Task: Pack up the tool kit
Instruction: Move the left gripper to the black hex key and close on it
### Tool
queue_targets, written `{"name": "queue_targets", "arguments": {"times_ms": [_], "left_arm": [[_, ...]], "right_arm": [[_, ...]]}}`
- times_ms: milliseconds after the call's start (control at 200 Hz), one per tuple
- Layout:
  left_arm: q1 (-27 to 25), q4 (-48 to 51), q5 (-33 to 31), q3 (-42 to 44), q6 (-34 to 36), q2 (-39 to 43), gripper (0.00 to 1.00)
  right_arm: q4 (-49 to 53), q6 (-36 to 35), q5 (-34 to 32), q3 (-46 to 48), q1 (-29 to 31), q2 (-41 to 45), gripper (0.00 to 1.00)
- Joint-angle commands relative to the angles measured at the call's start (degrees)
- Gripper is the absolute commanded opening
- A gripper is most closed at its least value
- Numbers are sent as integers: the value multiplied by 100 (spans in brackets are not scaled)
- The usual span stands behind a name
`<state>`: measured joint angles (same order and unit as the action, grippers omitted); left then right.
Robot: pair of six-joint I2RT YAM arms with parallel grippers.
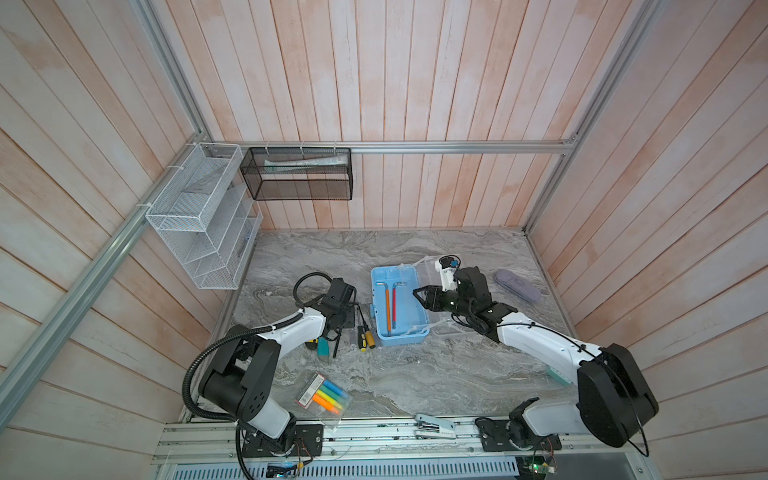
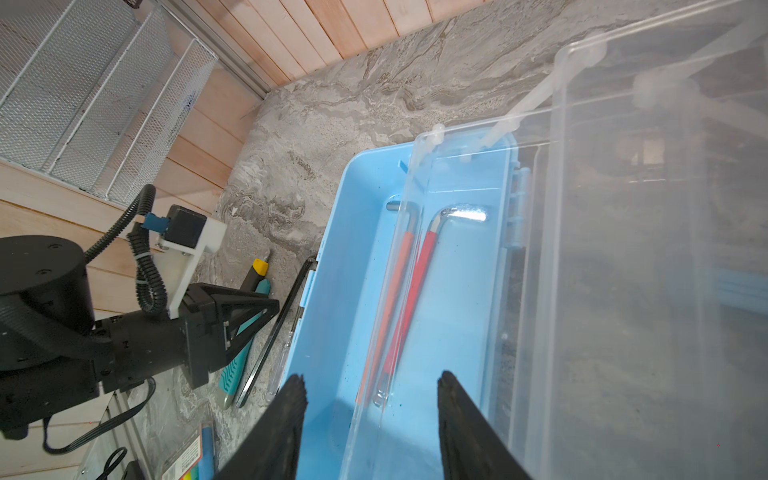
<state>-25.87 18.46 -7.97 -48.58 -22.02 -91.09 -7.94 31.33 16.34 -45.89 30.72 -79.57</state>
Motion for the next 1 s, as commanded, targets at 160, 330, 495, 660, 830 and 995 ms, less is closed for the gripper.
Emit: {"name": "queue_targets", "arguments": {"times_ms": [160,330,495,660,830,995], "left_arm": [[64,-189,-108,68,-67,-341,30],[64,-180,-134,19,-100,-528,26],[65,-129,-342,39,-246,-481,25],[78,-86,-407,11,-312,-539,21],[76,-103,-390,-13,-382,-612,18],[79,-114,-372,-33,-404,-644,18]], "right_arm": [[-141,5,-76,93,35,-103,51],[-178,-4,-105,157,12,-120,51],[-238,-52,-111,186,4,-134,51],[-203,-83,-167,179,-33,-151,51],[-199,-92,-164,177,-57,-173,51],[-201,-92,-140,181,-71,-208,51]]}}
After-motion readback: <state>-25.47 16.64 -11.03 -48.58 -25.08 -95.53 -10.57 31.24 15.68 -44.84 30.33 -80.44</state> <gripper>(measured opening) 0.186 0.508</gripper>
